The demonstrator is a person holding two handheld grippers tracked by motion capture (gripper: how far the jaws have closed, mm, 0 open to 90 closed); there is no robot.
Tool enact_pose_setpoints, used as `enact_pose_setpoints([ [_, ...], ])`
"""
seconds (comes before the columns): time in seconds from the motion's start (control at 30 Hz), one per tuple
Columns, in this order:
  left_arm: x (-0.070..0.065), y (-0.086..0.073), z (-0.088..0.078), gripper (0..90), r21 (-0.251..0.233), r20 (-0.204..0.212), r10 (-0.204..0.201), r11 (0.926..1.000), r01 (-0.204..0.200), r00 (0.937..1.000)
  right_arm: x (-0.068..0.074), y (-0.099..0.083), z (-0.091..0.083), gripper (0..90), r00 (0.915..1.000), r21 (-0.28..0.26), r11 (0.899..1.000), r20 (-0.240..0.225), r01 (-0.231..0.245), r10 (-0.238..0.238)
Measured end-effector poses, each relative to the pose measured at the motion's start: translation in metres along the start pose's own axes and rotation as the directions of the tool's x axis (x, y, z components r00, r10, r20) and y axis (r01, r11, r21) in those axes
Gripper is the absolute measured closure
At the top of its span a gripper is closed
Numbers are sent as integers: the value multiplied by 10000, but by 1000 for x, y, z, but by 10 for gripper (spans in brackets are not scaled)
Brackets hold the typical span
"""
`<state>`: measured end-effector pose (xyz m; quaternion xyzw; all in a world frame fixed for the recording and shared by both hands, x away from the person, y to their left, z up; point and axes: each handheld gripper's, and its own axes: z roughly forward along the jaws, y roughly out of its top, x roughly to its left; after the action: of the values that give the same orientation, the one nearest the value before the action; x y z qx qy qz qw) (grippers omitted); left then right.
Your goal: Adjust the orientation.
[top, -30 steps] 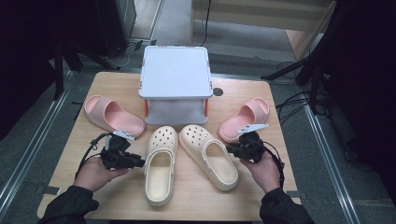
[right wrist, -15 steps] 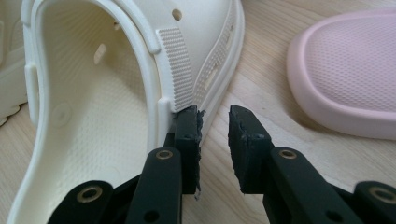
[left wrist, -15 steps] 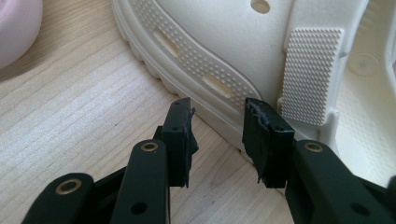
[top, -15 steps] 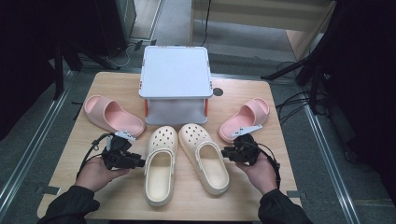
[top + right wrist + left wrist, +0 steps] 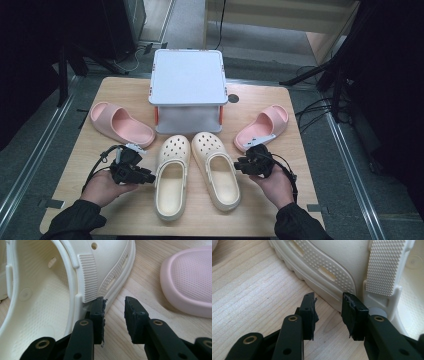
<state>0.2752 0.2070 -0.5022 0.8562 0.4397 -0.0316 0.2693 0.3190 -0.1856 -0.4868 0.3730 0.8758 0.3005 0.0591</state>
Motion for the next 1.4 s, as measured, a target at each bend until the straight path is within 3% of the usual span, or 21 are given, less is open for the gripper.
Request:
enact_pose_setpoints([
  [0.63, -15, 9, 12, 616, 40, 548, 597, 9982, -600, 9967, 4, -1, 2, 682, 9997, 129, 9998, -192, 162, -160],
  [1.13, -25, 13, 18, 608, 35, 776, 805, 9967, -810, 9937, 6, 0, 5, 674, 9995, 103, 9998, -289, 151, -148],
  [1.4, -22, 13, 13, 582, -250, 806, 666, 9976, -648, 9945, 4, 0, 3, 667, 9996, -44, 10000, -274, 73, -74],
])
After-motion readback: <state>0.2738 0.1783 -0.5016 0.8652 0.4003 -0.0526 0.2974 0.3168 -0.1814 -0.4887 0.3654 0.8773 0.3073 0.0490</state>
